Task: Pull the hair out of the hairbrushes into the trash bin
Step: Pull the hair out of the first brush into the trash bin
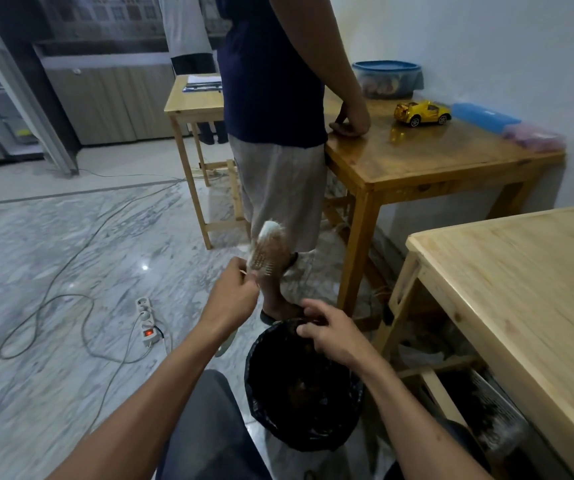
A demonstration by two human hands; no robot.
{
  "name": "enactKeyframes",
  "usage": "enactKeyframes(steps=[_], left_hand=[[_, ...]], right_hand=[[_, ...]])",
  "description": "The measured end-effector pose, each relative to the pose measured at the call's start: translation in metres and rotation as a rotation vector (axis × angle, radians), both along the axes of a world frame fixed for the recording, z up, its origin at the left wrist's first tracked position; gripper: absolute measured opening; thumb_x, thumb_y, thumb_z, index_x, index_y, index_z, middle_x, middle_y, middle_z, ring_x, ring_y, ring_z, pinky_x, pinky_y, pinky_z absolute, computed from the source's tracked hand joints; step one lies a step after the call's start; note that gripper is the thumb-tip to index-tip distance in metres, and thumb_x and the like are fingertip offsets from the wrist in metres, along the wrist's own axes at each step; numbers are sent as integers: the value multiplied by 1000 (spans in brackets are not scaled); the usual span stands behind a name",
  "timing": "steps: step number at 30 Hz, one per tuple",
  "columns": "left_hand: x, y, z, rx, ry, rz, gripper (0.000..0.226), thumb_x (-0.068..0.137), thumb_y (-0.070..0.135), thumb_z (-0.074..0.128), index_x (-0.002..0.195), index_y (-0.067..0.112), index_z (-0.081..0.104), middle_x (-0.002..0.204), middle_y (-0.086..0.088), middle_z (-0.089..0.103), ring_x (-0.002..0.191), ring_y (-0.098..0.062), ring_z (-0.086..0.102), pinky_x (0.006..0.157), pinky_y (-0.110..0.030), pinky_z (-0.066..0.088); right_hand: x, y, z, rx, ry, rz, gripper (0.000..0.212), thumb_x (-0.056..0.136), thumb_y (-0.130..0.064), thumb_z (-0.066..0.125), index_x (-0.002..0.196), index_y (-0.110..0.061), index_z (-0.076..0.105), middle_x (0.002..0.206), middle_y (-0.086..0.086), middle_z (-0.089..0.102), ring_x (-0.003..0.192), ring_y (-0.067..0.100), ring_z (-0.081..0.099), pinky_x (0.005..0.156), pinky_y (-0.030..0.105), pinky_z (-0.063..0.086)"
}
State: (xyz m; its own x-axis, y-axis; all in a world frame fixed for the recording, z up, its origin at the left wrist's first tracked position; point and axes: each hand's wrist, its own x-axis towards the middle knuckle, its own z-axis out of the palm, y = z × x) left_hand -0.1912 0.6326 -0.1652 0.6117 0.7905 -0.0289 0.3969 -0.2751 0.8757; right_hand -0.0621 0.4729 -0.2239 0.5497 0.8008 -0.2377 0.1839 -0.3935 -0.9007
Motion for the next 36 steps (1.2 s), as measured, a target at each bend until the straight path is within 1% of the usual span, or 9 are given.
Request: enactKeyframes(steps=[4,8,12,17,19,22,25,30,36], left_hand=[[0,-22,5,-151,-16,-128,26,85,41,53,98,17,55,77,-4,65,51,-11,56,55,-37,45],[6,-26,0,-255,-73,-129,28,100,38,45,93,13,57,79,-15,62,54,-21,52,51,-36,42],[9,-18,1,-279,-208,40,29,107,34,46,92,11,56,67,-11,53,41,-15,42,42,-26,31],[7,3,2,-328,-352,310,26,108,29,46,106,7,59,65,-11,50,43,-17,37,45,-29,28],[5,9,6,-301,-353,286,27,107,31,47,107,7,61,67,-12,52,43,-19,38,45,-30,29],[4,1,8,-156,-221,96,29,105,36,50,101,14,67,70,-13,63,49,-24,47,47,-34,38],[3,-14,6,-118,-114,-1,33,103,43,49,100,15,66,75,-12,69,51,-23,54,50,-36,43],[1,-29,6,-77,-12,-47,22,95,39,55,93,21,66,75,-5,71,44,-7,55,48,-29,44],[1,-31,-2,-57,-7,-84,12,93,33,67,88,23,67,71,1,67,47,-6,54,49,-26,40]], right_hand=[[1,11,16,159,259,-109,56,96,-37,66,149,-33,46,132,-7,61,70,15,64,51,26,46],[0,18,17,301,346,-156,15,100,-30,66,107,-18,73,86,2,73,54,11,56,48,23,44],[-4,9,7,294,219,-213,25,100,-23,66,81,-13,79,57,-5,57,47,6,45,46,17,37],[-3,-10,-13,159,96,-163,28,100,-20,66,79,-10,80,55,-4,58,50,8,47,48,17,36],[-2,-16,-21,110,89,-141,25,101,-20,65,84,-13,81,60,-2,64,54,10,52,50,17,40],[1,-14,-20,52,128,-75,21,102,-29,63,116,-20,75,98,8,75,64,16,63,53,25,47],[1,0,-3,78,225,-148,41,100,-34,62,141,-30,56,127,-5,64,68,16,66,50,27,48],[10,15,27,304,318,-350,28,93,-53,66,108,-30,72,106,-4,78,61,13,64,49,25,48],[13,19,23,359,241,-418,2,90,-15,78,92,-13,78,63,-3,68,57,8,59,47,17,47]])
